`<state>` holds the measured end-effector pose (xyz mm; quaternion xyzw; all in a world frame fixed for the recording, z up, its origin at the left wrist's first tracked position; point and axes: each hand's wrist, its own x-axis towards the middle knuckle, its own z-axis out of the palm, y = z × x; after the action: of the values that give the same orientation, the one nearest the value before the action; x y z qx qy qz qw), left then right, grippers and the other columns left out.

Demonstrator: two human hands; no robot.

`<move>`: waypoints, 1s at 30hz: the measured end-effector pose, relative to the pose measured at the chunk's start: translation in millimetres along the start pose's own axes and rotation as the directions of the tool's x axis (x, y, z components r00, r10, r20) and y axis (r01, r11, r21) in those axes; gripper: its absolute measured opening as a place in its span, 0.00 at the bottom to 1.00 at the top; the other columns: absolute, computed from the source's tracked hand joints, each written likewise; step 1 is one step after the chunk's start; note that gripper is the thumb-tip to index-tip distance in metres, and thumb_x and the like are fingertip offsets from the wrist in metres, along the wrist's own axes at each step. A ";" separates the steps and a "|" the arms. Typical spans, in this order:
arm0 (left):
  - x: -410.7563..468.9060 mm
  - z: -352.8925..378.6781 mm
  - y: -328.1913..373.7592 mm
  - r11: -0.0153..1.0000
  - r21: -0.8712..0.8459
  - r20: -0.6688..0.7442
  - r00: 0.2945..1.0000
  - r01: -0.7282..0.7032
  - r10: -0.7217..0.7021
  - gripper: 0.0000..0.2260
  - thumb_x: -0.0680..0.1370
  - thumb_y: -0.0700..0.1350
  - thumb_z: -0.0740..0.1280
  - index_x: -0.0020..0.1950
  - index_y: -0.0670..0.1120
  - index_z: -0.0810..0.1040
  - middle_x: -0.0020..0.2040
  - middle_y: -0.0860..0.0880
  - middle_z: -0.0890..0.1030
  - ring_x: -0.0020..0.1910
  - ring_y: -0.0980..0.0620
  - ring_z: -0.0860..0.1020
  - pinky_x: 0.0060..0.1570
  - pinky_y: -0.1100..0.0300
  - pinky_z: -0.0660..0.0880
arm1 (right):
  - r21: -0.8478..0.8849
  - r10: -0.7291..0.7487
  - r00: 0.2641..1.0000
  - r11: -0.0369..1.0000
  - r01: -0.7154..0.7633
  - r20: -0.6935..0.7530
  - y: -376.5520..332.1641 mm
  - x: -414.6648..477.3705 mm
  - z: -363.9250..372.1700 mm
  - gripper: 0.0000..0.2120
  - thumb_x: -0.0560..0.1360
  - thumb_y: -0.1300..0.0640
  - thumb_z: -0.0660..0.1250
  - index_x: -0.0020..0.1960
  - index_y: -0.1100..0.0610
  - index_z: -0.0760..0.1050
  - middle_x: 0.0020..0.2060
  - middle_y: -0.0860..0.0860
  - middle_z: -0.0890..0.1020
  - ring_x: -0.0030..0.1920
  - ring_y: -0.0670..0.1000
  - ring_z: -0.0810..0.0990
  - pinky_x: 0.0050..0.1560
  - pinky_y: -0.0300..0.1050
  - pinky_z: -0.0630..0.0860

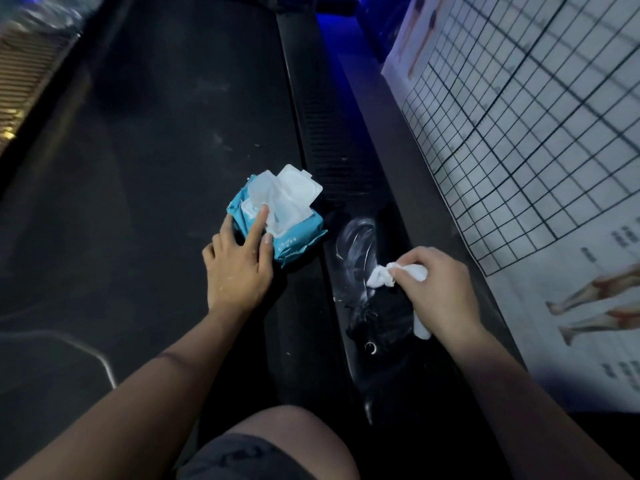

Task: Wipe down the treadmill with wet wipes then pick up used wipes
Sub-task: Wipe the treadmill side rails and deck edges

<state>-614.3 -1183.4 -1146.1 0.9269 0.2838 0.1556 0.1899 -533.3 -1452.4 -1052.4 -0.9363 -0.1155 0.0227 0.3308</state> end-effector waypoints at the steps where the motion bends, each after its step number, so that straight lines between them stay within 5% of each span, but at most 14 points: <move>1: 0.3 -1.3 -1.2 1.000 -0.006 0.005 1.000 0.002 -0.002 0.22 0.87 0.59 0.50 0.82 0.64 0.56 0.79 0.39 0.61 0.70 0.42 0.66 0.72 0.42 0.60 | -0.006 -0.008 0.999 1.000 0.007 -0.037 -2.3 4.8 3.3 0.03 0.76 0.51 0.72 0.44 0.47 0.80 0.44 0.40 0.81 0.44 0.43 0.80 0.43 0.49 0.79; 7: 2.0 -3.1 -2.3 1.000 -0.028 0.016 1.000 0.013 -0.012 0.22 0.87 0.58 0.51 0.82 0.65 0.58 0.79 0.40 0.62 0.70 0.43 0.66 0.73 0.43 0.59 | -0.264 -0.040 0.998 0.963 0.049 0.040 -3.1 15.3 33.1 0.10 0.81 0.48 0.64 0.58 0.47 0.82 0.56 0.42 0.78 0.46 0.52 0.80 0.43 0.48 0.75; 12: 4.1 0.0 -3.6 1.000 -0.016 0.025 1.000 0.010 -0.010 0.22 0.87 0.59 0.50 0.82 0.65 0.56 0.79 0.40 0.62 0.70 0.43 0.66 0.73 0.42 0.60 | -0.326 -0.073 0.958 0.931 0.165 0.278 -7.8 -6.1 17.2 0.09 0.81 0.46 0.64 0.55 0.43 0.82 0.53 0.39 0.77 0.46 0.49 0.81 0.48 0.50 0.79; 17: 4.1 -0.1 -2.3 1.000 -0.010 0.021 1.000 0.010 -0.010 0.22 0.87 0.58 0.50 0.82 0.64 0.56 0.79 0.40 0.62 0.69 0.42 0.67 0.72 0.42 0.60 | -0.367 -0.113 0.835 0.861 0.353 0.538 -26.5 14.4 15.5 0.08 0.79 0.48 0.66 0.52 0.45 0.83 0.53 0.43 0.80 0.52 0.50 0.81 0.50 0.47 0.76; 21: 4.4 -1.2 -3.3 1.000 -0.019 0.023 1.000 0.014 -0.013 0.22 0.86 0.59 0.50 0.82 0.64 0.57 0.79 0.40 0.62 0.70 0.42 0.66 0.72 0.43 0.60 | -0.218 -0.070 0.980 0.970 0.111 0.189 -23.0 69.7 11.8 0.05 0.77 0.52 0.69 0.50 0.47 0.84 0.50 0.46 0.80 0.51 0.52 0.80 0.49 0.48 0.75; 23: 4.1 -1.5 -2.6 1.000 -0.019 0.028 0.999 0.020 -0.019 0.22 0.86 0.59 0.50 0.82 0.64 0.57 0.79 0.40 0.62 0.70 0.42 0.66 0.72 0.43 0.59 | -0.297 -0.069 0.986 0.948 0.113 0.154 -12.2 69.6 19.4 0.07 0.79 0.51 0.67 0.52 0.47 0.83 0.51 0.47 0.78 0.51 0.53 0.79 0.46 0.47 0.73; 30: 3.7 -2.5 -1.5 1.000 -0.023 0.028 0.999 0.020 -0.019 0.22 0.87 0.59 0.50 0.82 0.64 0.58 0.79 0.39 0.62 0.70 0.42 0.66 0.72 0.42 0.60 | -0.185 -0.230 0.776 0.895 0.405 0.587 -16.2 32.4 23.9 0.05 0.74 0.49 0.73 0.49 0.46 0.85 0.45 0.40 0.79 0.48 0.45 0.80 0.50 0.52 0.78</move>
<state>-613.0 -1179.4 -1143.9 0.9239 0.2883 0.1441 0.2063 -507.9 -1418.0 -1059.9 -0.8949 -0.3658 0.2164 0.1357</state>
